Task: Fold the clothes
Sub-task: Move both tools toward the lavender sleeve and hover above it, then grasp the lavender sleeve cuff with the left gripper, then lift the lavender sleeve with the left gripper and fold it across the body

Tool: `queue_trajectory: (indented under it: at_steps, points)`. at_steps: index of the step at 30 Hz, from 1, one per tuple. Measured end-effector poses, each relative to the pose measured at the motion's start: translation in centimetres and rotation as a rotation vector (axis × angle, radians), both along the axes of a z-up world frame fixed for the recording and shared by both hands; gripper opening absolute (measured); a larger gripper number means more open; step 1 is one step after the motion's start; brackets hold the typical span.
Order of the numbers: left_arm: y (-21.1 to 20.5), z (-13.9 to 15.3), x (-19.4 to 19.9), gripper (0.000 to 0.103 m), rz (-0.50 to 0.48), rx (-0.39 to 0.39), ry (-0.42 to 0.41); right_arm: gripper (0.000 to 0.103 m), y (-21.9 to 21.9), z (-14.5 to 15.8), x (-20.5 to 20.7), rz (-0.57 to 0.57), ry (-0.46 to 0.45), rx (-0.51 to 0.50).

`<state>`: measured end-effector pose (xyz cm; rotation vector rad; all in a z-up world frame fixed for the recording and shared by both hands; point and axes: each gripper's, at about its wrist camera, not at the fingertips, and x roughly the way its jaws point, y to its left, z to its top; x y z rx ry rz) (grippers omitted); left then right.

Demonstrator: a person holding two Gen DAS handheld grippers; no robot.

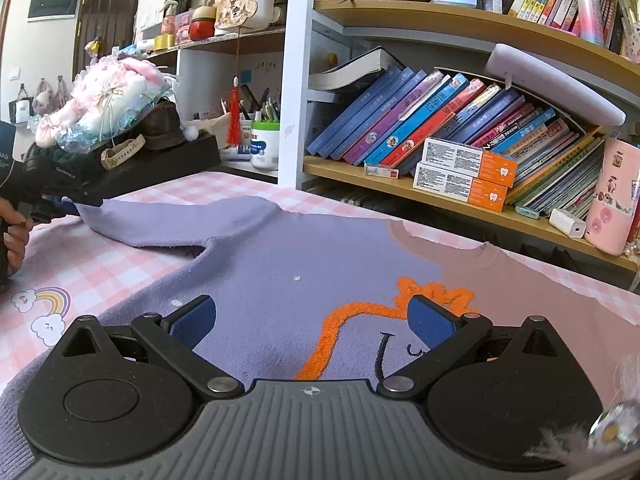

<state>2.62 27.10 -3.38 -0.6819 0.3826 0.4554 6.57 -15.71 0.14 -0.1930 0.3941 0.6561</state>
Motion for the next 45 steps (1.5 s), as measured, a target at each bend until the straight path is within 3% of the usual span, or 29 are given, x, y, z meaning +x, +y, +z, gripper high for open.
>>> queue_trajectory:
  at_steps: [7, 12, 20, 25, 28, 37, 45]
  points:
    - [-0.1, -0.1, 0.1, 0.008, -0.017, 0.001, 0.009, 0.103, -1.3, 0.3, -0.6, -0.035, -0.019, -0.008]
    - [0.0, -0.2, 0.0, 0.007, -0.019, -0.002, -0.003, 0.103, -4.4, 0.7, -0.7, -0.113, -0.055, -0.068]
    - [0.0, -0.1, -0.3, 0.006, -0.014, 0.005, -0.036, 0.103, -10.2, -0.6, -0.2, -0.166, -0.010, -0.122]
    - [-0.1, 0.0, -0.5, 0.005, -0.008, 0.011, -0.059, 0.103, -11.2, -0.8, -1.0, -0.165, -0.009, -0.084]
    - [-0.5, 0.3, -0.5, 0.004, 0.002, 0.036, -0.063, 0.103, -10.2, -1.0, -1.3, -0.140, -0.017, -0.132]
    - [-4.3, 6.2, -0.1, 0.003, -0.072, 0.124, -0.118, 0.103, -8.4, -1.3, -2.4, -0.080, -0.068, -0.213]
    - [-11.3, 12.3, 3.4, 0.003, -0.253, 0.184, -0.174, 0.103, -10.2, -1.0, -1.4, -0.134, -0.003, -0.110]
